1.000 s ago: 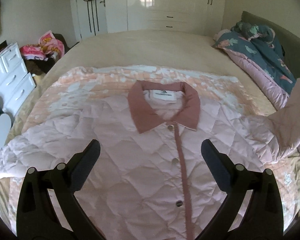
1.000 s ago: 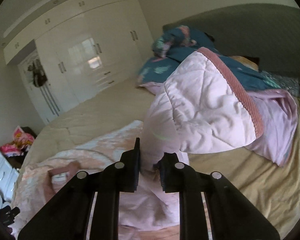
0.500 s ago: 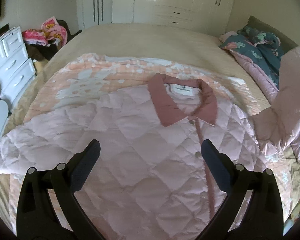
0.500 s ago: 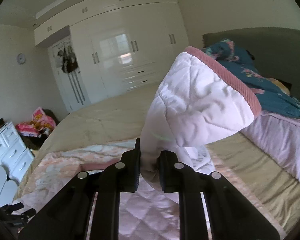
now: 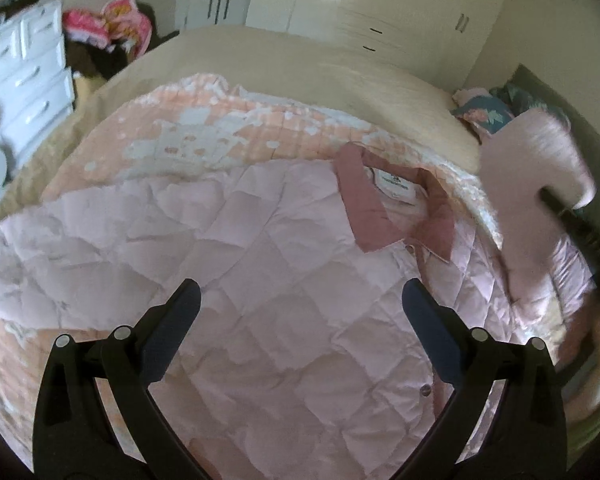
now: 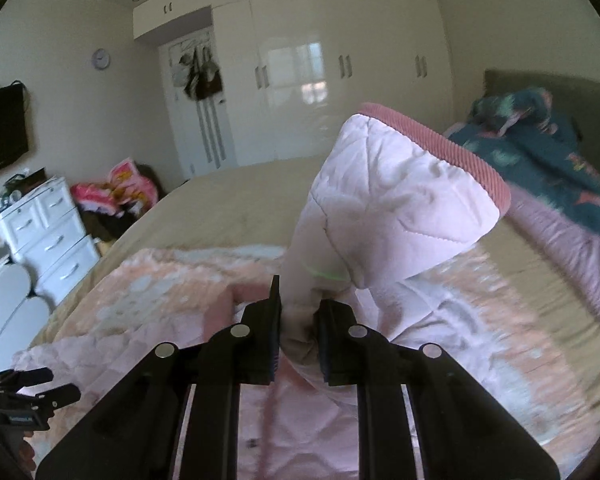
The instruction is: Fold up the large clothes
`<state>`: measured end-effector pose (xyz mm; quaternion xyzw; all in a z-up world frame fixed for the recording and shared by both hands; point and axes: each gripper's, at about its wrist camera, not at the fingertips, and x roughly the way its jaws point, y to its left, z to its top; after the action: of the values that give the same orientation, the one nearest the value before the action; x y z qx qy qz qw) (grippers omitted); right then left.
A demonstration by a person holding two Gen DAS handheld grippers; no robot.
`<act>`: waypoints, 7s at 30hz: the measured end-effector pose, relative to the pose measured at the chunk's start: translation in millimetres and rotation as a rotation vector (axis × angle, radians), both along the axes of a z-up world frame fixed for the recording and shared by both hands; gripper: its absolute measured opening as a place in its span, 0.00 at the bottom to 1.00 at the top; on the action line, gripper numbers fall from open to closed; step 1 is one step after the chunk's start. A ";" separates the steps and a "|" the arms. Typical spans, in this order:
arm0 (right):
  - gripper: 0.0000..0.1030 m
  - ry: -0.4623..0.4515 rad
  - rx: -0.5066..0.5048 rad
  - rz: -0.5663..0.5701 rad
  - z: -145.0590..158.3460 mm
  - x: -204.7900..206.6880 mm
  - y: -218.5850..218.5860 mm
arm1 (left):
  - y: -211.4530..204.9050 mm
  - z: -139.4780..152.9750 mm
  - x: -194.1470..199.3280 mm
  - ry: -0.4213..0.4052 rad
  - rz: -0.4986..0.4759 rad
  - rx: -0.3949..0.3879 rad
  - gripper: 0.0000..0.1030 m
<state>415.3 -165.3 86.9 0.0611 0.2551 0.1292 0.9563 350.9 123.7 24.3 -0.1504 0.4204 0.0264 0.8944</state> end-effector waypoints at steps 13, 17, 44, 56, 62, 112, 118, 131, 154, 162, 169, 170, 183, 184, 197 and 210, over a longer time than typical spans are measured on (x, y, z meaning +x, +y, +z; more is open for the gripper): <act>0.19 0.240 -0.025 0.169 -123.4 -3.0 92.6 | 7.5 -15.4 2.4 0.030 0.005 -0.078 0.92; 0.32 0.290 -0.070 0.224 -142.7 -10.2 119.0 | 6.0 -14.3 3.4 0.035 0.012 -0.121 0.92; 0.84 0.325 -0.056 0.134 -94.9 -56.5 -38.4 | -30.6 -93.4 49.3 0.163 -0.023 -0.314 0.68; 0.84 0.314 -0.105 -0.054 -98.3 -42.1 -106.7 | -32.4 -50.0 44.9 0.015 -0.101 -0.174 0.09; 0.84 0.347 -0.110 -0.051 -105.1 -21.6 -93.8 | -31.4 -80.2 45.2 0.098 -0.118 -0.053 0.10; 0.96 0.368 -0.114 -0.011 -84.4 -77.3 -7.1 | 26.8 -48.0 -58.8 0.144 0.054 -0.004 0.91; 0.96 0.325 -0.113 0.021 -66.7 -86.2 23.8 | 45.5 -46.2 -72.4 0.136 0.086 -0.007 0.91; 0.96 0.278 -0.129 0.143 -47.9 -100.3 109.6 | 112.0 -35.3 -101.0 0.105 0.195 -0.022 0.91; 0.96 0.234 -0.220 0.388 -36.2 -125.1 276.8 | 237.3 -61.6 -144.6 0.111 0.426 -0.105 0.91; 0.96 0.248 -0.247 0.463 -46.1 -135.9 318.3 | 285.5 -86.3 -157.1 0.121 0.518 -0.200 0.91; 0.96 0.256 -0.278 0.489 -54.2 -139.8 336.7 | 323.6 -104.3 -164.0 0.111 0.612 -0.257 0.91; 0.96 0.258 -0.277 0.494 -55.0 -140.3 337.1 | 330.1 -107.2 -164.6 0.108 0.627 -0.269 0.91; 0.96 0.270 -0.303 0.426 -60.5 -122.8 286.0 | 382.5 -111.1 -149.1 0.042 0.756 -0.274 0.91; 0.96 0.275 -0.305 0.416 -61.1 -120.2 279.9 | 384.8 -111.1 -147.0 0.041 0.765 -0.274 0.91; 0.96 0.293 -0.263 0.321 -62.5 -106.5 202.2 | 377.7 -57.4 -145.3 -0.130 0.774 -0.084 0.14; 0.96 0.303 -0.140 0.306 -41.9 -108.5 164.6 | 309.7 54.4 -132.6 -0.308 0.606 0.018 0.07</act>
<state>306.8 -0.7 45.1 -0.0260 0.4103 0.2439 0.8784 218.3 433.3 78.7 -0.2628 0.2161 0.2715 0.9003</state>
